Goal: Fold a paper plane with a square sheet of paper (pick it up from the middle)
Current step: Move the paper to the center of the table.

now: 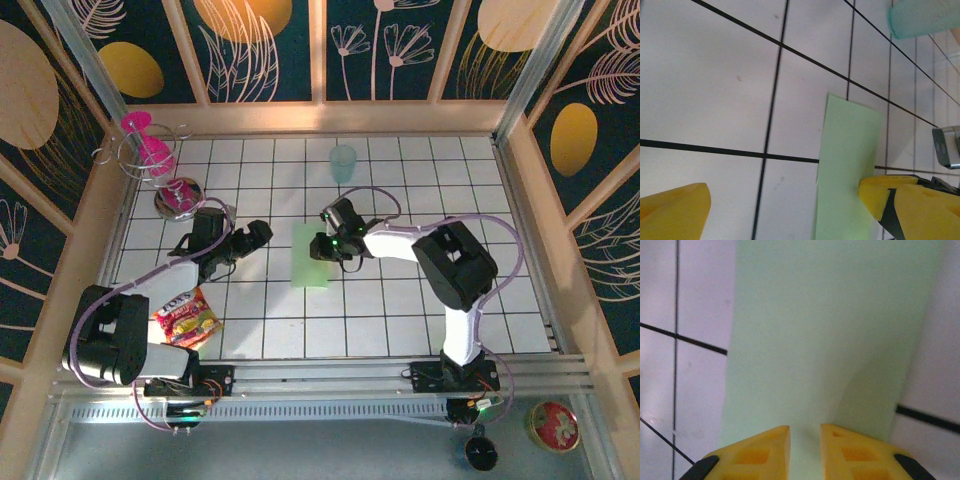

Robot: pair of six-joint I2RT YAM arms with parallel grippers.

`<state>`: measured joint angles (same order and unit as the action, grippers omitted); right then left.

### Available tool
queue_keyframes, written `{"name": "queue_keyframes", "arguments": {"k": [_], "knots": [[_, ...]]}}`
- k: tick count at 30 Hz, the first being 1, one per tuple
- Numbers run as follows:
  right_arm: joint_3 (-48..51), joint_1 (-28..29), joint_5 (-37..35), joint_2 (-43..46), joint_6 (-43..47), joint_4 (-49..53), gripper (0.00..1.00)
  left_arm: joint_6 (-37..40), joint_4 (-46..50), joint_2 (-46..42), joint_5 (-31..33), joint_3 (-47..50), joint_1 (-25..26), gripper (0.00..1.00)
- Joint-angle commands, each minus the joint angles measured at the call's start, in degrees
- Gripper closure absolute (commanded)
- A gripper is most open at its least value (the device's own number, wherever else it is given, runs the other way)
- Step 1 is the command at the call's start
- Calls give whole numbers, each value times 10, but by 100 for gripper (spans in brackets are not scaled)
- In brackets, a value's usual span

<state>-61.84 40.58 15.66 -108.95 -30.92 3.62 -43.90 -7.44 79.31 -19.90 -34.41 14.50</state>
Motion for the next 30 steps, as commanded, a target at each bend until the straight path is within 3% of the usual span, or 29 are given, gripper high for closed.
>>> {"name": "queue_keyframes", "arguments": {"k": [1,5,8,16,19,30], "knots": [[10,-4,-7,50,-41,-15,77,-23,-31,6,-59,-2,-4,11],[38,-1,-64,81,-177,-71,76,-55,-12,-6,-50,13,2,19],[74,-4,-70,90,-217,-100,76,-72,0,-17,-53,25,17,21],[78,-4,-10,57,-207,-124,78,-106,-15,8,-65,33,84,32],[75,-5,0,47,-210,-135,79,-113,-29,21,-70,37,91,39],[93,-18,3,23,-228,-125,81,-123,-53,60,-103,36,106,51]]}}
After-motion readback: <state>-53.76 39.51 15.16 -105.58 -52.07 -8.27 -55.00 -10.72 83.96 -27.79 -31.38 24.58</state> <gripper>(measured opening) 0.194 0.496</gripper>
